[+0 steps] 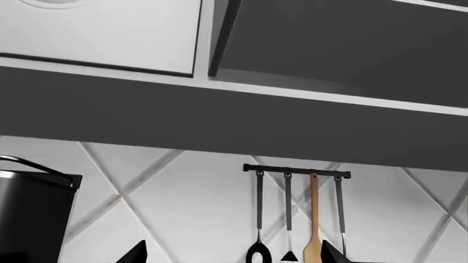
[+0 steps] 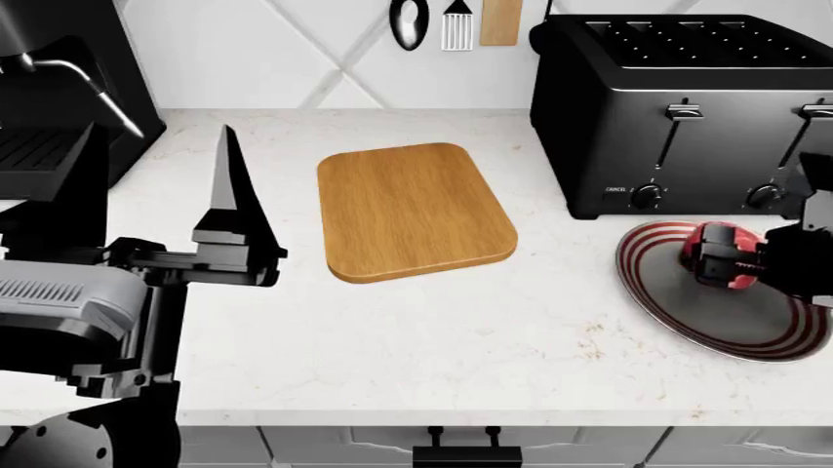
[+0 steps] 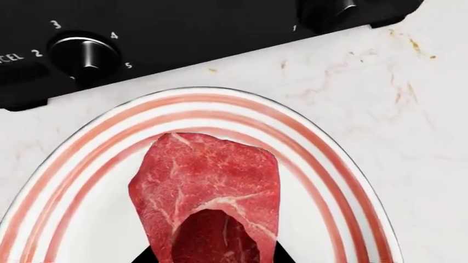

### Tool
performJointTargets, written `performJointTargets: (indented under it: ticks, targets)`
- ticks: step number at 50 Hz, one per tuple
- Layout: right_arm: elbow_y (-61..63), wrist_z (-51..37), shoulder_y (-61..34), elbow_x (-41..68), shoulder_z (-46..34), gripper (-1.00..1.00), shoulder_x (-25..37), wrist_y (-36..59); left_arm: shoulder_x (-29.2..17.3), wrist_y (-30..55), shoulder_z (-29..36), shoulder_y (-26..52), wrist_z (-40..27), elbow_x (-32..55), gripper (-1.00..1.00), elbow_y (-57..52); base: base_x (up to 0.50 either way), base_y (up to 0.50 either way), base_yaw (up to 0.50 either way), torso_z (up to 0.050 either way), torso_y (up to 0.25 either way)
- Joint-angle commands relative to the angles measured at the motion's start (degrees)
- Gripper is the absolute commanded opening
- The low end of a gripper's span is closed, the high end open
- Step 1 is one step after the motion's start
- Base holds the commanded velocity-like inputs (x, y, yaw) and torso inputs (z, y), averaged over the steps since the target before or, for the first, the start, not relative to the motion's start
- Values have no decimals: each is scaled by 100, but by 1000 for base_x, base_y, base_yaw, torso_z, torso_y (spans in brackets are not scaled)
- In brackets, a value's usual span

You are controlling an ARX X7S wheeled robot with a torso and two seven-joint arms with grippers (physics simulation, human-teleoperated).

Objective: Pick the steak from the plate and place it on the cutting board. Then pick the condiment bottle from the cabinet and place it next to the cutting board.

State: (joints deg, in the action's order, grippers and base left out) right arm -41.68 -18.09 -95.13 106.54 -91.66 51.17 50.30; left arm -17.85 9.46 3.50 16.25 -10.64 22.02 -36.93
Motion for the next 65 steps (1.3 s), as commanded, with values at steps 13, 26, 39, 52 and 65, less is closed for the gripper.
performJointTargets:
  ticks: [13,26,39,52,65]
  targets:
    - [1453,-465,-549,-8,369,-100,608,-93,-66,43,-6,18,-73,90,100,-40,0,0,0,0,1]
    - [3367,-731,-609,146,646,-100,1106,-277,-117,74,-79,22,-147,168,100,-111,0,0,0,0,0]
    - [3916,-538,-706,-237,573,-100,179,-79,-154,70,-106,14,-180,237,100,-160,0,0,0,0,0]
    - [3369,187,-701,-839,511,-100,-1043,-230,-189,97,-112,20,-208,321,100,-197,0,0,0,0,1]
    - [1085,1550,-441,-1847,161,-100,-2922,-755,-234,96,-169,11,-236,434,100,-247,0,0,0,0,0]
